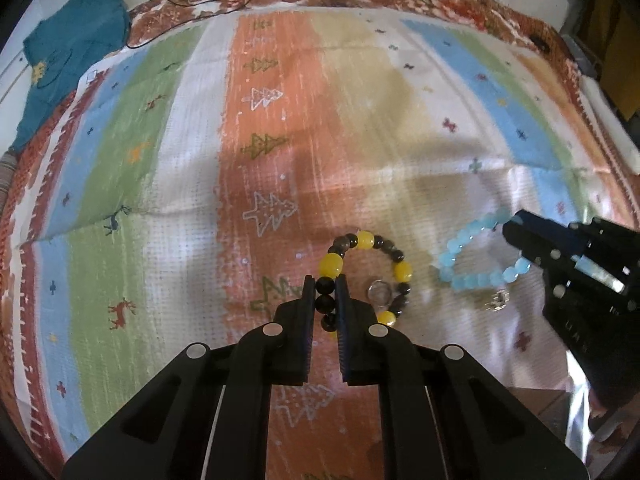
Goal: Organize jewelry
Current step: 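Close left tool on the yellow-black bracelet while right tool closes on the light-blue bracelet, then lift both held bracelets and carry them over the metal tin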
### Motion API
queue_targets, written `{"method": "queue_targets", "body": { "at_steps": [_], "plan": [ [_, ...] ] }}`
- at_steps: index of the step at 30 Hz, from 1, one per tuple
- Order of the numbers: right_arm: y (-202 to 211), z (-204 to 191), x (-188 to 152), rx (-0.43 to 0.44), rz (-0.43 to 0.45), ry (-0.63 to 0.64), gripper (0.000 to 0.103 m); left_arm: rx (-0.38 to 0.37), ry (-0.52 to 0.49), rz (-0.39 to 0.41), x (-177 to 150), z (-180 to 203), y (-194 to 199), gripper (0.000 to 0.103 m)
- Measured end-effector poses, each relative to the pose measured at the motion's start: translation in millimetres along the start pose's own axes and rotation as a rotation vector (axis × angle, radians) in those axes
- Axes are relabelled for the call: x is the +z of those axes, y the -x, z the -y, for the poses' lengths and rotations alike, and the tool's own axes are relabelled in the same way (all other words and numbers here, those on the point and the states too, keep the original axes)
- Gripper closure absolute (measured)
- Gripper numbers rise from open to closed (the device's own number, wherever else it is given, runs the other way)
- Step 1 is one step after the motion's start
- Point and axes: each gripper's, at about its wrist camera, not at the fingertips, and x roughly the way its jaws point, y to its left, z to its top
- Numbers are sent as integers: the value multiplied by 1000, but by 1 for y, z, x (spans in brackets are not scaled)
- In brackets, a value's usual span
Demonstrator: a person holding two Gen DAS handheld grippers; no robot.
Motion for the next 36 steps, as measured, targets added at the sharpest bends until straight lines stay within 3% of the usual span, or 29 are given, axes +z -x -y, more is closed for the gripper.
{"method": "queue_targets", "body": {
  "at_steps": [16, 36],
  "plan": [
    [36, 1, 0, 26, 78, -38, 91, -43, -4, 78, -3, 10, 37, 94],
    [106, -9, -19, 47, 192, -29, 91, -70, -33, 185, -29, 22, 115, 94]
  ]
}}
